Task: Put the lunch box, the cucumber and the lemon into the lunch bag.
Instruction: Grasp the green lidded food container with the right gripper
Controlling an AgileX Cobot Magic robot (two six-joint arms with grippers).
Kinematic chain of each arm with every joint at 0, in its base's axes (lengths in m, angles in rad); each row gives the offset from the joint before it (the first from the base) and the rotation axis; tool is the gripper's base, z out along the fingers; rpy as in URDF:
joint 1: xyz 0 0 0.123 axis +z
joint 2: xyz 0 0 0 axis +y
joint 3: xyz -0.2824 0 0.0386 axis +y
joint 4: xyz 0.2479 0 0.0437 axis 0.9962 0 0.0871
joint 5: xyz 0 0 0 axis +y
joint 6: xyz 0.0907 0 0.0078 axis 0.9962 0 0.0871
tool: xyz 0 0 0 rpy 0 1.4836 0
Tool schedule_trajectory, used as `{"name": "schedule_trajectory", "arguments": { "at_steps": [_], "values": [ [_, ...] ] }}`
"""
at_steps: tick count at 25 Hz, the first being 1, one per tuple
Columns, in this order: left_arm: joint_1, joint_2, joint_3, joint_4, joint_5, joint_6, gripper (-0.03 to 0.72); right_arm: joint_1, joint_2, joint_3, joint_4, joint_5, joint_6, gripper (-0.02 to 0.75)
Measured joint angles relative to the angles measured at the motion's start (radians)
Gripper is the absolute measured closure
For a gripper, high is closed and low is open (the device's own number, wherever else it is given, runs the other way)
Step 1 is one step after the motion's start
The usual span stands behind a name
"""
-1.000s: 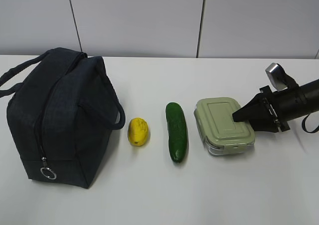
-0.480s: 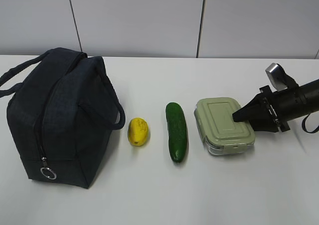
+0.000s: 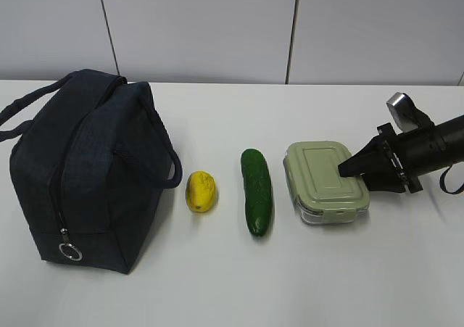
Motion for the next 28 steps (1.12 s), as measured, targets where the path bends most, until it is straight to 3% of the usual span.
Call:
{"name": "schedule_trajectory", "arguments": {
  "at_steps": [28],
  "values": [
    [0.000, 0.000, 0.000, 0.000, 0.000, 0.000, 0.449, 0.002, -0.010, 0.000, -0.016, -0.004, 0.057, 0.377]
  ]
}}
